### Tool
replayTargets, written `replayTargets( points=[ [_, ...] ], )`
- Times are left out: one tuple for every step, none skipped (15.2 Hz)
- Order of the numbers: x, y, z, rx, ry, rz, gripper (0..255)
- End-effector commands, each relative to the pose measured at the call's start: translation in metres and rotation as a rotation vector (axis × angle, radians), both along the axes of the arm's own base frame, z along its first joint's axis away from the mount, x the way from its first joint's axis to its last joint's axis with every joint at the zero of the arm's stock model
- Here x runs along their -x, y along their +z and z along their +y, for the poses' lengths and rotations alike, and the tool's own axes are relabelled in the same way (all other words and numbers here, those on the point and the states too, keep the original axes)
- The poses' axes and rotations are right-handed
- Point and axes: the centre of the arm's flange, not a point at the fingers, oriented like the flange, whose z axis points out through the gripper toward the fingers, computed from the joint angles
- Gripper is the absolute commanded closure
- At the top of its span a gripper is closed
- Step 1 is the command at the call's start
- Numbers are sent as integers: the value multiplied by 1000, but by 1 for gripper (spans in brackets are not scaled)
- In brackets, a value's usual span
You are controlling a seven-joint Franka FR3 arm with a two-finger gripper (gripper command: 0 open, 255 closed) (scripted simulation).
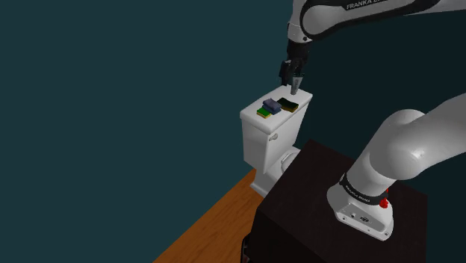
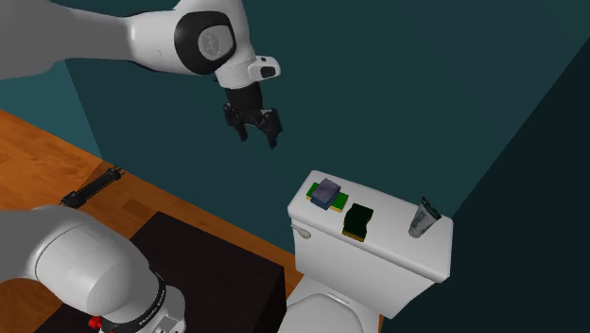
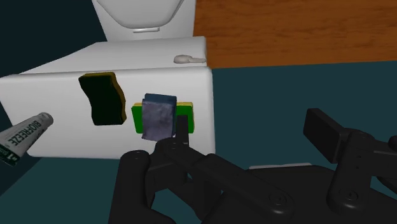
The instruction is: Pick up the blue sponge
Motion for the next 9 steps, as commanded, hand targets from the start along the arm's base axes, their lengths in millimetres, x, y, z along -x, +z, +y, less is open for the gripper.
replayTargets(
  points=[
    [-9,-20,-13,2,-1,7,0],
    [-14,-30,-20,2,-1,12,0],
    [-20,-40,-27,2,-2,16,0],
    [-25,-50,-34,3,-3,21,0],
    [-30,-60,-42,3,-4,25,0],
    [-35,-71,-49,4,-4,30,0],
    [-40,-81,-56,4,-5,34,0],
    [-45,-91,-63,5,-6,39,0],
    [-50,-101,-71,5,-7,43,0]
  ],
)
